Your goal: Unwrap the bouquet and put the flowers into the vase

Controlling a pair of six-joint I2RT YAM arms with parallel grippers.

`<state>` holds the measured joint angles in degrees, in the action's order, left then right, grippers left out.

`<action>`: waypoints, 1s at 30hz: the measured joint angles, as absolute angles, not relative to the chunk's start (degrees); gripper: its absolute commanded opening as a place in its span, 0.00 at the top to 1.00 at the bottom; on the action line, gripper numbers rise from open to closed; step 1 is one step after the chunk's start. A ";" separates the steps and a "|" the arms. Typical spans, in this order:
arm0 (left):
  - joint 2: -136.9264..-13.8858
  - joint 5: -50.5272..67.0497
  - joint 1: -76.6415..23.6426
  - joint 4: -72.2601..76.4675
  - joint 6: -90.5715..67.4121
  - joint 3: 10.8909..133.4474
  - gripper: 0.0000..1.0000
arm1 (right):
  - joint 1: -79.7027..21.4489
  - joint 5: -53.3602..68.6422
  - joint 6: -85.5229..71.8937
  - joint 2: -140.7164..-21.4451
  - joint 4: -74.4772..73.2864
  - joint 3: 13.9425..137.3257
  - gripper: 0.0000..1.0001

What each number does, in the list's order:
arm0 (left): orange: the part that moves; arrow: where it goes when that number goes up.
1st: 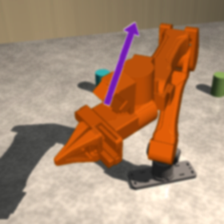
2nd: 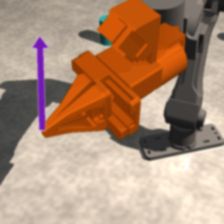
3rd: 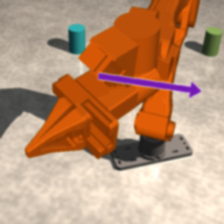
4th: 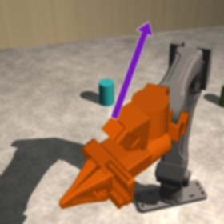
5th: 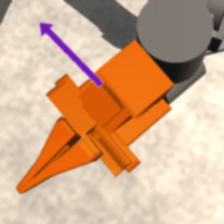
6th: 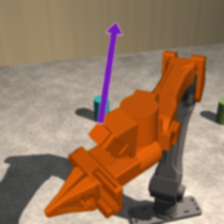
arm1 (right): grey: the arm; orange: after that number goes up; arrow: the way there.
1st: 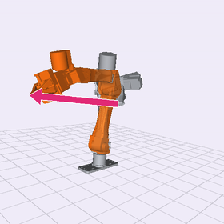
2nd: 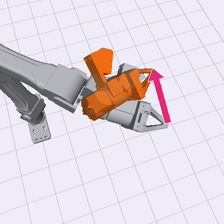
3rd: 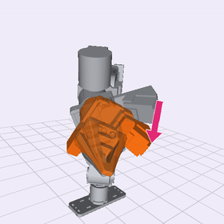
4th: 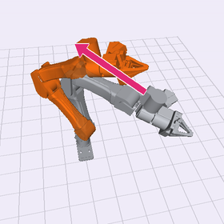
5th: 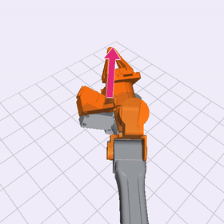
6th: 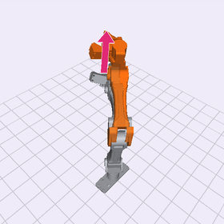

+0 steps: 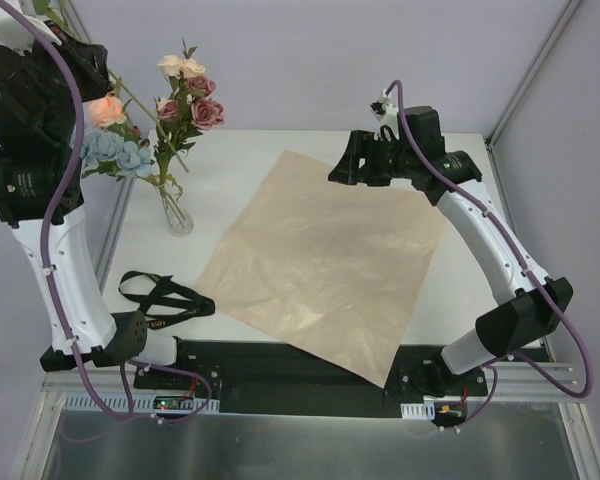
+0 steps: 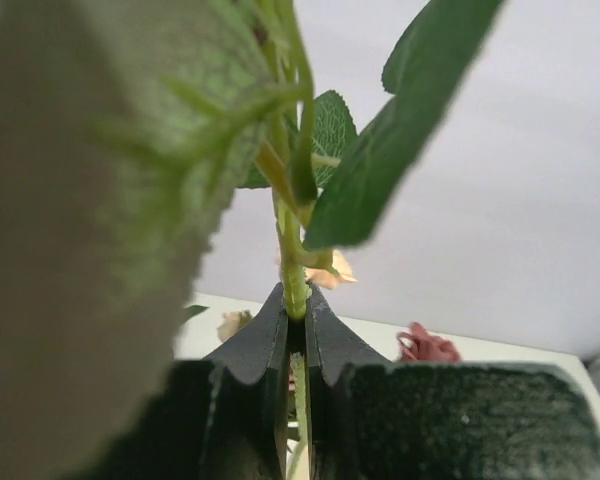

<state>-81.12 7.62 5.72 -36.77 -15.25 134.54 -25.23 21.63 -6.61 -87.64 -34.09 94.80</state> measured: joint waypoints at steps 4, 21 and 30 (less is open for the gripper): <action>-83.50 2.46 5.30 -36.12 -12.40 134.28 1.00 | -24.58 22.41 -6.39 -87.81 -34.17 94.78 0.28; -88.58 -9.76 0.67 -29.41 0.71 129.34 1.00 | -21.21 24.80 -6.33 -89.32 -34.26 92.79 0.28; -84.71 -12.25 0.67 -21.15 2.22 115.70 1.00 | -20.97 25.98 -6.35 -90.04 -34.26 92.79 0.28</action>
<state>-84.71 -12.25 0.67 -21.15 2.22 115.70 -20.97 25.98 -6.35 -90.04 -34.26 92.79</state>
